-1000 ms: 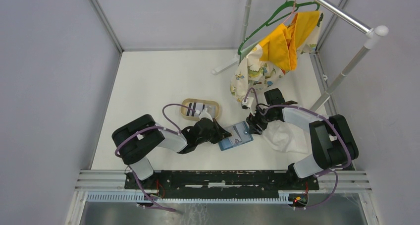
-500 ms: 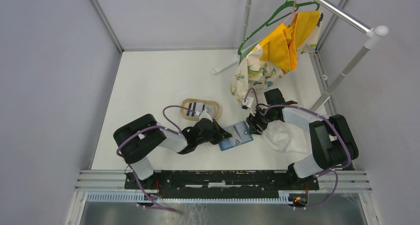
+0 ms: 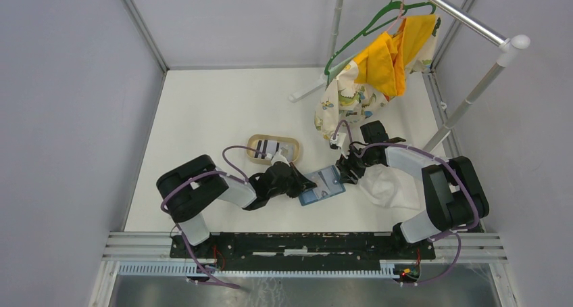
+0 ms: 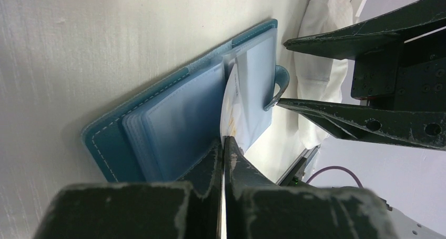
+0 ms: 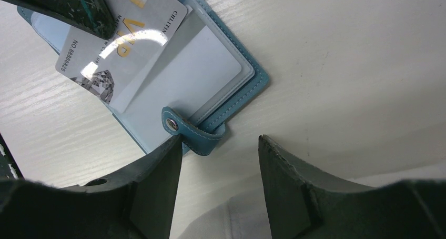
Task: Put the credit cards into the card holder
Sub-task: Insert the credit card into the card holder.
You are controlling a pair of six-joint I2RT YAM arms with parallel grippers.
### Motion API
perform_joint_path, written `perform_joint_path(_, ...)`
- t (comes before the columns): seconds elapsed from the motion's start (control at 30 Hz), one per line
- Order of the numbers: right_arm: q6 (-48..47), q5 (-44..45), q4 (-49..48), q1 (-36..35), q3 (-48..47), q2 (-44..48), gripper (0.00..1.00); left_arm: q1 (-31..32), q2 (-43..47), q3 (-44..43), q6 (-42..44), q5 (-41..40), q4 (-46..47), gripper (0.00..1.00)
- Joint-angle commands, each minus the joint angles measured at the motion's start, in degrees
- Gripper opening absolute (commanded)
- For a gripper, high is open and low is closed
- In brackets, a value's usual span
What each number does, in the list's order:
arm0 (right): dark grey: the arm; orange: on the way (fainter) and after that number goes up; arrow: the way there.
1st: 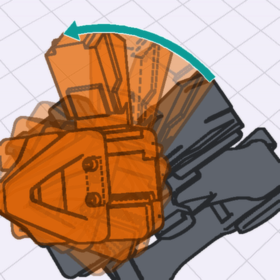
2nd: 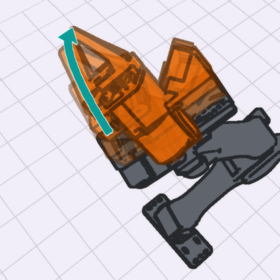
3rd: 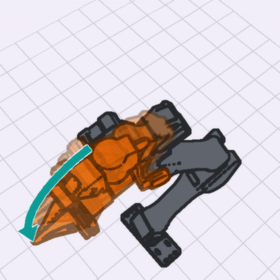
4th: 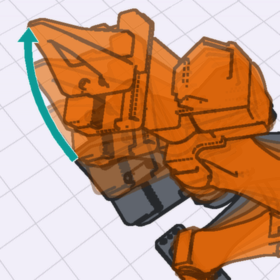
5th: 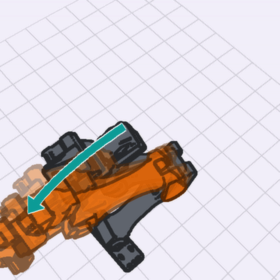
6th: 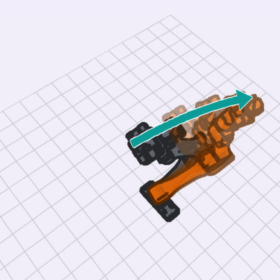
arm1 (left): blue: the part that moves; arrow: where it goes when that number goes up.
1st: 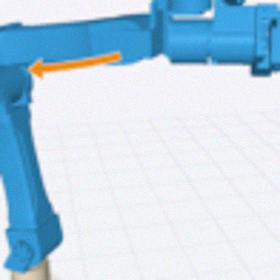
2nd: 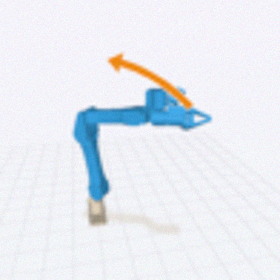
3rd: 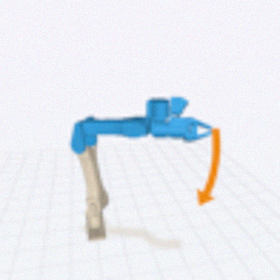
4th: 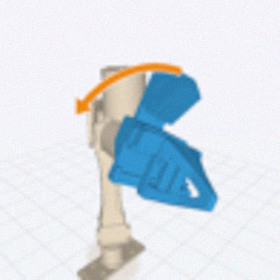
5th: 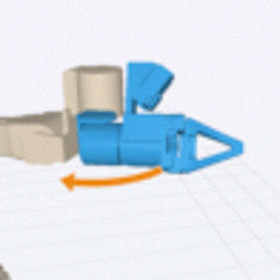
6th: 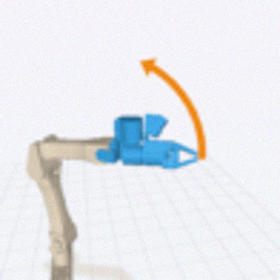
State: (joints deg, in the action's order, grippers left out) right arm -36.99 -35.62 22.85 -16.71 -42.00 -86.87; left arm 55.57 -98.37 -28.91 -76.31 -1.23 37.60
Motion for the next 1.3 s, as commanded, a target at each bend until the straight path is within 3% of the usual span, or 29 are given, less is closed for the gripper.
perform_joint_path(0.0,-0.9,-1.2,0.1,0.3,-1.9,-0.2,0.61,0.0,-3.3,-0.3,-1.3,1.0,-3.5,0.02)
perform_joint_path(0.8,-0.9,-2.0,0.2,0.1,-1.8,-0.4,0.60,-1.1,-10.1,-1.6,-1.6,7.0,5.8,0.07)
perform_joint_path(0.97,-0.9,-2.3,0.3,0.0,-1.8,-0.8,0.60,-1.2,-10.1,-2.2,-1.1,6.9,4.7,0.16)
perform_joint_path(1.27,-1.1,-3.1,0.8,-0.3,-2.1,-1.3,0.59,-1.2,-10.9,-3.2,-0.3,7.6,4.2,0.21)
